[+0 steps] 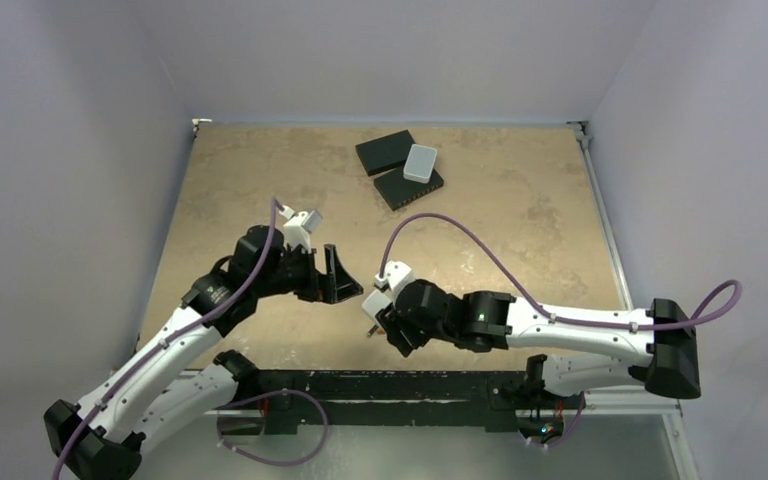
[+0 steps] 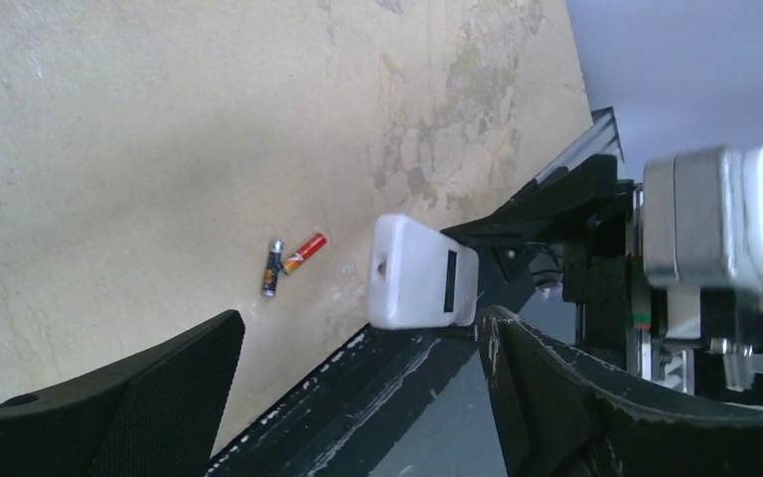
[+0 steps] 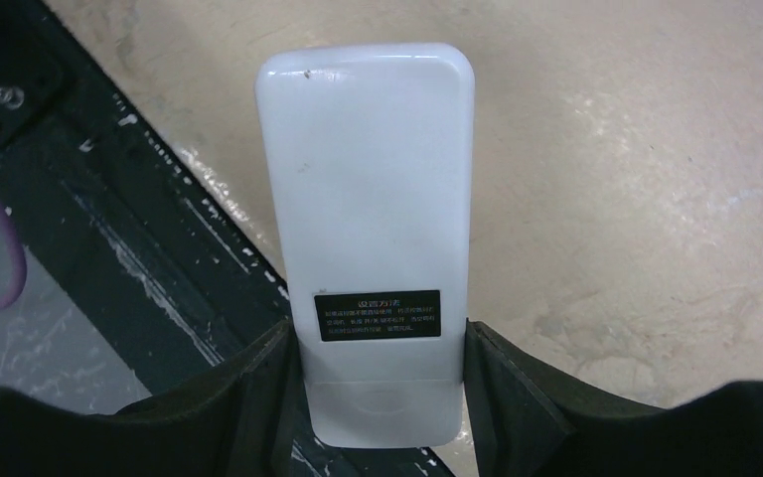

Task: Load the batteries into the remote control
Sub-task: Remove the battery cover from the remote control.

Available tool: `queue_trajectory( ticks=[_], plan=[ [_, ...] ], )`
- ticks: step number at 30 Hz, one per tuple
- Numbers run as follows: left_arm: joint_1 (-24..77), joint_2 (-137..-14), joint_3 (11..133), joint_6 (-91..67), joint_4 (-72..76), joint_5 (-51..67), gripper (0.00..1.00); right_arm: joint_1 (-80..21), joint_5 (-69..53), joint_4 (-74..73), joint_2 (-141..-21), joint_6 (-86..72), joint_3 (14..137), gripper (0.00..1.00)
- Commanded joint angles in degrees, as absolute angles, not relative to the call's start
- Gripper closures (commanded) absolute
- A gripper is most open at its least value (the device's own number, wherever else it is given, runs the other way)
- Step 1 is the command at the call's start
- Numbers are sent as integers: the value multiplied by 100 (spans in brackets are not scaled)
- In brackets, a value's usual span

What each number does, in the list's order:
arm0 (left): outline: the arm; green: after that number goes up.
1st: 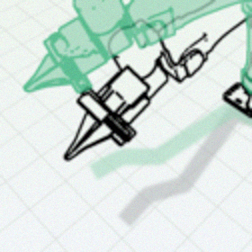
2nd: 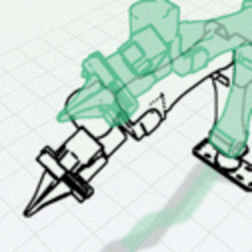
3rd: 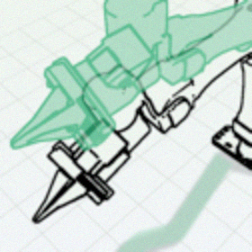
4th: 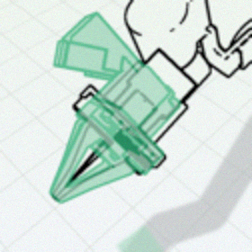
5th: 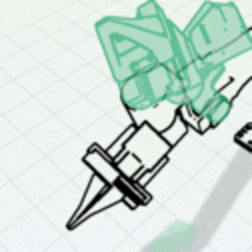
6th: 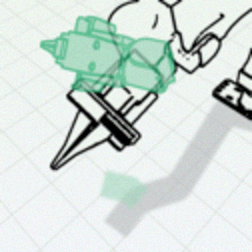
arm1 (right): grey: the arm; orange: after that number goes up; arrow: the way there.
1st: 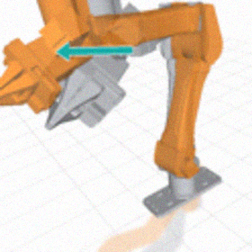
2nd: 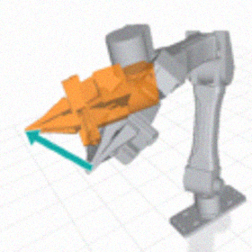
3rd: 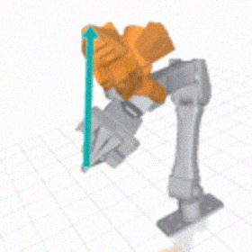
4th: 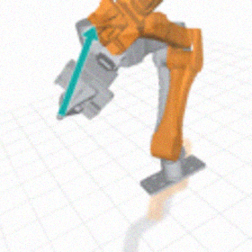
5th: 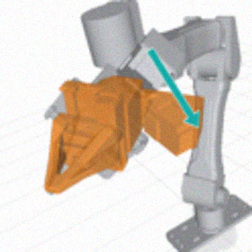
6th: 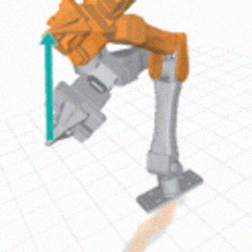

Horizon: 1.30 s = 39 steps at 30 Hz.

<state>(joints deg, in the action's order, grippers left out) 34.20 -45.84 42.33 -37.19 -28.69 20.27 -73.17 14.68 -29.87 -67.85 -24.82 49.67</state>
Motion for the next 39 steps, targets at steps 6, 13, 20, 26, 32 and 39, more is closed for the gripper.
queue_trajectory(
  ticks=[6, 13, 20, 26, 32, 39],
  plan=[
    [3408, -4293, 4311, -4300, -3043, 2680, 18, -7864, 1383, -2396, -6746, -985, 5430, 100],
    [3406, -4059, 4099, -4410, -3124, 3214, 23, -7996, 1226, -2294, -6555, -436, 5458, 100],
    [3408, -3859, 4129, -4506, -3277, 3508, 30, -8041, 1284, -2344, -6352, -100, 5639, 100],
    [3405, -3663, 3816, -4845, -2864, 3952, 36, -8076, 1291, -2481, -6398, 156, 5820, 100],
    [3406, -3510, 3644, -5100, -2609, 4260, 43, -8102, 1320, -2520, -6409, 245, 5879, 100],
    [3410, -3489, 3669, -5145, -2623, 4287, 52, -8177, 1293, -2644, -6501, 290, 5915, 100]
  ],
)
